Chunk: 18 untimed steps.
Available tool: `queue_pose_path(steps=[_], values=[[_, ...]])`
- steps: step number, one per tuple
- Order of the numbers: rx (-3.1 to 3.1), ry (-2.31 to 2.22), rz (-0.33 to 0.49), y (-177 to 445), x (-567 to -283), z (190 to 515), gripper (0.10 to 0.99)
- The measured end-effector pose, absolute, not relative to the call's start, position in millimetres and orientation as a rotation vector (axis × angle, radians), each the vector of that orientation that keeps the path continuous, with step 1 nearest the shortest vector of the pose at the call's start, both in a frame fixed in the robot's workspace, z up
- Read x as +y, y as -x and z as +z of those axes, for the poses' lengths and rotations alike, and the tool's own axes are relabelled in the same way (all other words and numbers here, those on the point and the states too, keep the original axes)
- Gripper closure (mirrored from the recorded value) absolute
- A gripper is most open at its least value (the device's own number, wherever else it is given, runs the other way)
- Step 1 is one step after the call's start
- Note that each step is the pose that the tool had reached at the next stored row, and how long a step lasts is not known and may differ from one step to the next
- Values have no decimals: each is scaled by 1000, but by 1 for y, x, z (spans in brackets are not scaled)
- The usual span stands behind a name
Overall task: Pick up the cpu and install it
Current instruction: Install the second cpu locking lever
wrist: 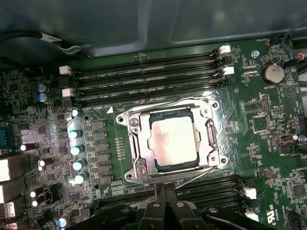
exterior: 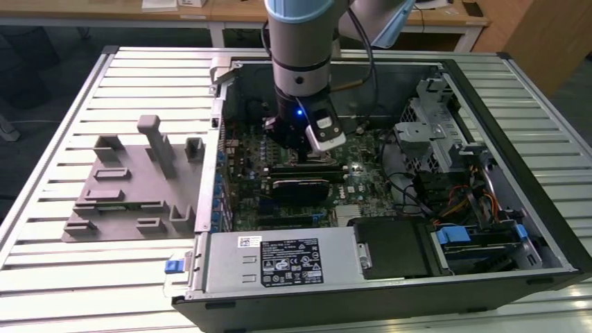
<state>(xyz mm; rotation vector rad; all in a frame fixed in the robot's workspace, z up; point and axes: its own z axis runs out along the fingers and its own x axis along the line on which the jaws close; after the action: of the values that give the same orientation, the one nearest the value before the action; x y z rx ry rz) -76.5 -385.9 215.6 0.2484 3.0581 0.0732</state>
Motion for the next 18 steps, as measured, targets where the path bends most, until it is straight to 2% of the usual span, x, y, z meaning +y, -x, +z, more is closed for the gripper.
queue_pose_path(steps=[18], values=[[3058, -248, 82, 77, -390, 211, 980]])
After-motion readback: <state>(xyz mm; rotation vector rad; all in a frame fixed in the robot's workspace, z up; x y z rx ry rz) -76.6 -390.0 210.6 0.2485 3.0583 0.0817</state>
